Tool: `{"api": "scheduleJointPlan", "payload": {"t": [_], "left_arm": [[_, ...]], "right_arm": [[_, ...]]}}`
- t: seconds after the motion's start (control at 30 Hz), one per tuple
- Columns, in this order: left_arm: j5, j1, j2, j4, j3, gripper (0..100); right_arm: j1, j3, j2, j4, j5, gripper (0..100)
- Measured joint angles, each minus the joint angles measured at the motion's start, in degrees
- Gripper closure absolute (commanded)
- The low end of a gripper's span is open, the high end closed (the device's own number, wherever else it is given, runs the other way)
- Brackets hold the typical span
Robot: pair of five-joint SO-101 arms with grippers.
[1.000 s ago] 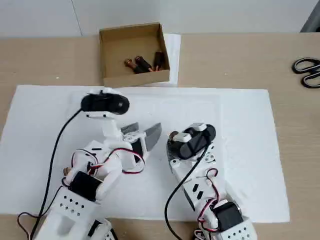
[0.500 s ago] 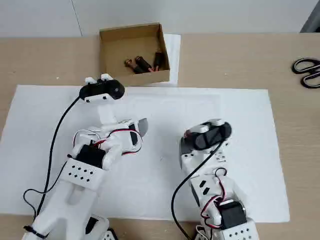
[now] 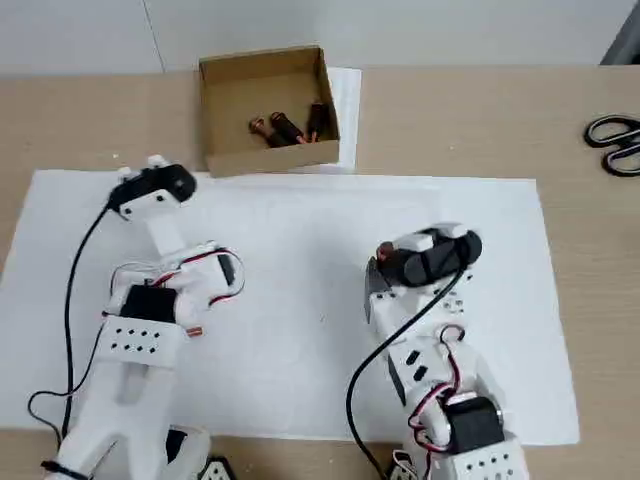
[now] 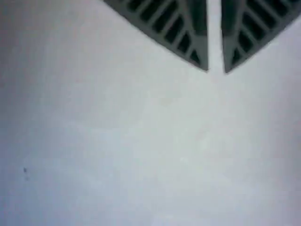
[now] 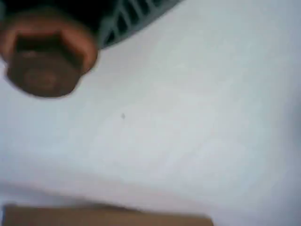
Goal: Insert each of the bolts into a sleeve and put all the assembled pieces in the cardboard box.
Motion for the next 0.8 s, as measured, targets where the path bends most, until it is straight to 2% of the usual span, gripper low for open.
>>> {"api": "scheduleJointPlan", "payload": {"t": [0.1, 0.33, 0.8], "left_arm": [[0.00, -0.18, 0.00, 0.79, 0.00, 99], [0.00, 0.09, 0.00, 2.90, 0.00, 99], [0.00, 0.09, 0.00, 6.24, 0.00, 99]], "right_arm": [[1.41, -8.35, 11.78, -4.57, -0.18, 99.5], [2.46, -29.01, 41.67, -6.15, -2.11, 99.5], [2.73, -68.57, 84.57, -6.33, -2.29, 99.5]]}}
